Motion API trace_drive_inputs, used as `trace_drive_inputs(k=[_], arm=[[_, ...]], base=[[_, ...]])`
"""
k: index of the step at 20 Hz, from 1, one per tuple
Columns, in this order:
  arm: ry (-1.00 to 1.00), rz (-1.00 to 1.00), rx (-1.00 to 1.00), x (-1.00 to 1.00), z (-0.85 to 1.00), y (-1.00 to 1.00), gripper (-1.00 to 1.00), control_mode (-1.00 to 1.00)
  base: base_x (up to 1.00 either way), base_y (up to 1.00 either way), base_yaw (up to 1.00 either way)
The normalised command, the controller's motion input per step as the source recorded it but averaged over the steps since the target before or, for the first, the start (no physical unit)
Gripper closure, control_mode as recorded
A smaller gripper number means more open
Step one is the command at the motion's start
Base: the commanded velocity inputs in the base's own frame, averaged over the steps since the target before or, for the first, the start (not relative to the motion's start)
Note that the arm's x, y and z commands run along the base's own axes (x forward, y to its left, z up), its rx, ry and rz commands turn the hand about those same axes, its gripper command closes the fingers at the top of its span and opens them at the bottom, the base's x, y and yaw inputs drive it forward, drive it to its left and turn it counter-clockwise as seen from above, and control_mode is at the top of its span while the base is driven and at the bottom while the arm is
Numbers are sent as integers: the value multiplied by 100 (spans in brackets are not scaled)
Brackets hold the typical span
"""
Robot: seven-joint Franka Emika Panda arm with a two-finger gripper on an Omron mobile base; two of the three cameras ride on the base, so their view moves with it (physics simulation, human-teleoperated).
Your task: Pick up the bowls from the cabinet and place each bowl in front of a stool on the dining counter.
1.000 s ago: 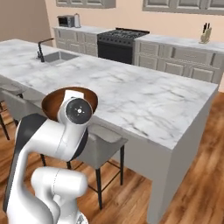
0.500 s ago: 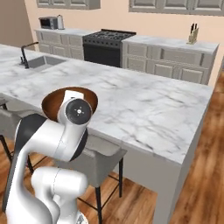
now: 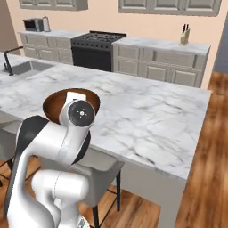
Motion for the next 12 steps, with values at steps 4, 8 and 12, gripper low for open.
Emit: trace_drive_inputs(k=[4,8,12], arm=[[0,0,0,0,0,0,100,100],[0,0,0,0,0,0,100,100],[1,0,0,9,0,0,100,-100]], base=[[54,36,-17],[38,25,-14],[19,7,-1]])
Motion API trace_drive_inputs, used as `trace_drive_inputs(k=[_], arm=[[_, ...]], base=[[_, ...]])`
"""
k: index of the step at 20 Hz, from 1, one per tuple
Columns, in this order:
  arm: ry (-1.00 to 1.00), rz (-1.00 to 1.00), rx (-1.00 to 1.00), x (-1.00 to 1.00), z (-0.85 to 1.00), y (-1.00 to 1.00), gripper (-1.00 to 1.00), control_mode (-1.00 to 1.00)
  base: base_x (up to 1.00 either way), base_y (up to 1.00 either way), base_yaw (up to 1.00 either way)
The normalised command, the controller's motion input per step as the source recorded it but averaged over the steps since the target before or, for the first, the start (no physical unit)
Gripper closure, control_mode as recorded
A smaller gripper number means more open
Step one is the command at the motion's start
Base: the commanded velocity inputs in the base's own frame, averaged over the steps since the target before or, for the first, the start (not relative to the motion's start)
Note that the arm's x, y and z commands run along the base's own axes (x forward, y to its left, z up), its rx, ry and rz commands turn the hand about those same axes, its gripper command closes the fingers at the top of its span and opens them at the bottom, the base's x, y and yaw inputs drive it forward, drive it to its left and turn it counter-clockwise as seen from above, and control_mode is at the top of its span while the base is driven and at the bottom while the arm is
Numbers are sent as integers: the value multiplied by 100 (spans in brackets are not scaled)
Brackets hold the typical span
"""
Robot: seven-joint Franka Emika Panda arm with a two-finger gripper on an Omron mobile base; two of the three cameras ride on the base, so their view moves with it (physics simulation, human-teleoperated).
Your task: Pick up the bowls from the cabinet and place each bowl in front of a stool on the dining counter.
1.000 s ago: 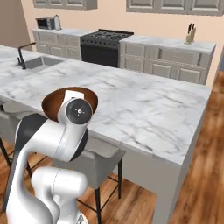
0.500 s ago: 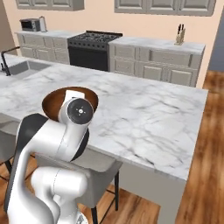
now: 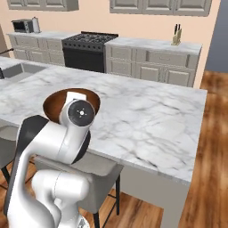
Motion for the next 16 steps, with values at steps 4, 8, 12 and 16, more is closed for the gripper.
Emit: trace_drive_inputs(k=[4,8,12,16], arm=[[14,2,0,66,14,-2,100,-100],[19,9,0,88,-7,-1,100,-100],[8,24,-7,90,-45,-8,100,-100],[-2,39,-1,81,-61,-32,100,-100]], base=[[0,0,0],[0,0,0],[0,0,0],[0,0,0]])
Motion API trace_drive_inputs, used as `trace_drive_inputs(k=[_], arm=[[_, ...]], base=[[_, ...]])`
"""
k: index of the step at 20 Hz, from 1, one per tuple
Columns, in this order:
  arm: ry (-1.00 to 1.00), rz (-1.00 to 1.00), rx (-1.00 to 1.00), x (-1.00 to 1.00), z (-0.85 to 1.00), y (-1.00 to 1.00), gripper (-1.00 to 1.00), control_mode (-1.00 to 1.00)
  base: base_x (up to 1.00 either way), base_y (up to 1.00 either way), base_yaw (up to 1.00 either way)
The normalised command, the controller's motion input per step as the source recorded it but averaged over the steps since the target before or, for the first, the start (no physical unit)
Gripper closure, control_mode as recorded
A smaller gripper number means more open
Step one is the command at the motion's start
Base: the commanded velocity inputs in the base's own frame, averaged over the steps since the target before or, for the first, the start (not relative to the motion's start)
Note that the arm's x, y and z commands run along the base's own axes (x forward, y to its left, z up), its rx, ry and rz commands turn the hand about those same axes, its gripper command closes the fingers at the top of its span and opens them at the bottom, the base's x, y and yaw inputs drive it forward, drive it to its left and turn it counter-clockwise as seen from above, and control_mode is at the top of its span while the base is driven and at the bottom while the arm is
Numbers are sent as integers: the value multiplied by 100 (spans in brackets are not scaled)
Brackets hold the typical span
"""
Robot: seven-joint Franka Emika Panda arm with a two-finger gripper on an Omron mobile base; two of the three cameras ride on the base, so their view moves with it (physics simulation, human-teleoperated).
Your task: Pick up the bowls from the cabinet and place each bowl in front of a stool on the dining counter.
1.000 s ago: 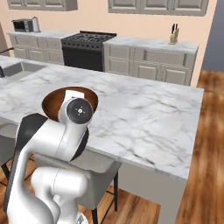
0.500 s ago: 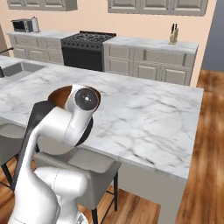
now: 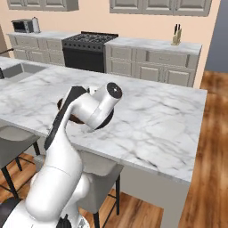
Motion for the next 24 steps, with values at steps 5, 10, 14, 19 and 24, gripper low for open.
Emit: trace_drive_inputs(k=[5,10,14,19,24], arm=[[0,27,-6,34,-64,-12,100,-100],[0,5,-13,32,-47,0,100,-100],[-1,0,-5,30,-39,0,100,-100],[0,0,1,32,-41,0,100,-100],[0,-1,2,54,-24,0,100,-100]], base=[[0,0,0],[0,0,0],[0,0,0],[0,0,0],[0,0,0]])
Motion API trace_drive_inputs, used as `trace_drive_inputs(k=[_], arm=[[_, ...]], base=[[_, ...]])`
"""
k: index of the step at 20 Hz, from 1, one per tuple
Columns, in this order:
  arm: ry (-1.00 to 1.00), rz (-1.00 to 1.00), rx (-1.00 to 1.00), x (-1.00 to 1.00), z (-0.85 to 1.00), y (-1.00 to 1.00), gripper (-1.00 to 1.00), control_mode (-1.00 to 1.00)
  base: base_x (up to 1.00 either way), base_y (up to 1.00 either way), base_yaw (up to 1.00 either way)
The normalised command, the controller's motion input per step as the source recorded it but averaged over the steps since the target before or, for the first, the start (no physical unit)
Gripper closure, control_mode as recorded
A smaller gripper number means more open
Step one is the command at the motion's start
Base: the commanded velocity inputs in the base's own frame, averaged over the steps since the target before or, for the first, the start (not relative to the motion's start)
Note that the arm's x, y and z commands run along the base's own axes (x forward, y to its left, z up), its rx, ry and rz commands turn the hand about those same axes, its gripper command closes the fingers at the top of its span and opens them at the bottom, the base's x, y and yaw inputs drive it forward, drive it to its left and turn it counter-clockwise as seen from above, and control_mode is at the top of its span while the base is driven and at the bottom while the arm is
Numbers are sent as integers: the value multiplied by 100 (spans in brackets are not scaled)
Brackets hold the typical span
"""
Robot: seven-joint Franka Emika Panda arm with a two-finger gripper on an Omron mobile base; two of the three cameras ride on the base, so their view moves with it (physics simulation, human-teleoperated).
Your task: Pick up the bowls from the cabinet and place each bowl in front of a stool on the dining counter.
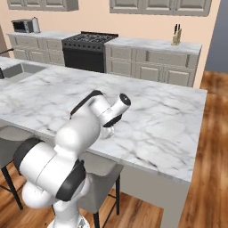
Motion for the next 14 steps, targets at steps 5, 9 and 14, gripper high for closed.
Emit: trace_drive_inputs(k=[5,9,14], arm=[[1,0,0,11,-32,1,100,-100],[0,0,4,6,-35,0,100,-100],[0,0,3,14,-32,0,100,-100]], base=[[0,0,0],[0,0,0],[0,0,0]])
